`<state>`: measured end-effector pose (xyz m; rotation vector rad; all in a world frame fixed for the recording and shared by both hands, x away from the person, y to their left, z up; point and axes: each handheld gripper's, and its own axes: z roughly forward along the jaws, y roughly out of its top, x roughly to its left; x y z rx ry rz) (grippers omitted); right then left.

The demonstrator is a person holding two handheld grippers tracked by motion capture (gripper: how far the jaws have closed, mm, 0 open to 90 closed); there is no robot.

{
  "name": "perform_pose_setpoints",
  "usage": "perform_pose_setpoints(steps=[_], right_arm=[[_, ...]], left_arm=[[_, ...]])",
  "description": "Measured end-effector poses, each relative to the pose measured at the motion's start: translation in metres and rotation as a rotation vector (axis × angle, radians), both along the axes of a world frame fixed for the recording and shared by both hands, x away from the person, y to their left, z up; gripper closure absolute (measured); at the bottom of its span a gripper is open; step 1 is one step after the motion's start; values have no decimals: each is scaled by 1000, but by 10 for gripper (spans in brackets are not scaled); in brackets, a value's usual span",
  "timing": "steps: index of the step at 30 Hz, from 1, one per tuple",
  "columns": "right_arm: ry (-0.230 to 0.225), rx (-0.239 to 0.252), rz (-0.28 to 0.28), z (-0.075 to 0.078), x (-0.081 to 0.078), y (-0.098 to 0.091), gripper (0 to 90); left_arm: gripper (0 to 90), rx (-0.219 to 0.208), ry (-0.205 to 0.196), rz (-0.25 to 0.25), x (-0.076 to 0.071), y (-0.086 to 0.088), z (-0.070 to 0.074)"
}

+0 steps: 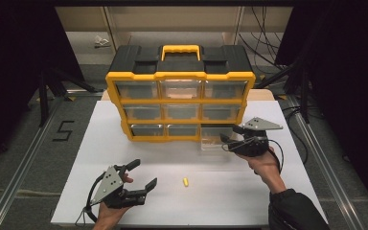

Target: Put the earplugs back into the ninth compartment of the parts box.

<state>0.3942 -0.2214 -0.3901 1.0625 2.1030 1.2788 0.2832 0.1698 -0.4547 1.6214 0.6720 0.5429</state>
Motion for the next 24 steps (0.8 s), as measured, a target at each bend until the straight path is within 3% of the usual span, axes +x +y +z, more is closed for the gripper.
perform_pose_setpoints(steps=[4, 13, 24], right_arm=[[-17, -5, 24, 2, -5, 8, 362], [-57, 2, 138, 10, -27, 41, 268], [-34, -2, 226, 7, -41, 67, 183]], left_arm=[[173, 0, -1, 1, 0, 0, 0], [173, -1, -2, -1, 0, 0, 0], [173, -4, -7, 2, -1, 0, 0]])
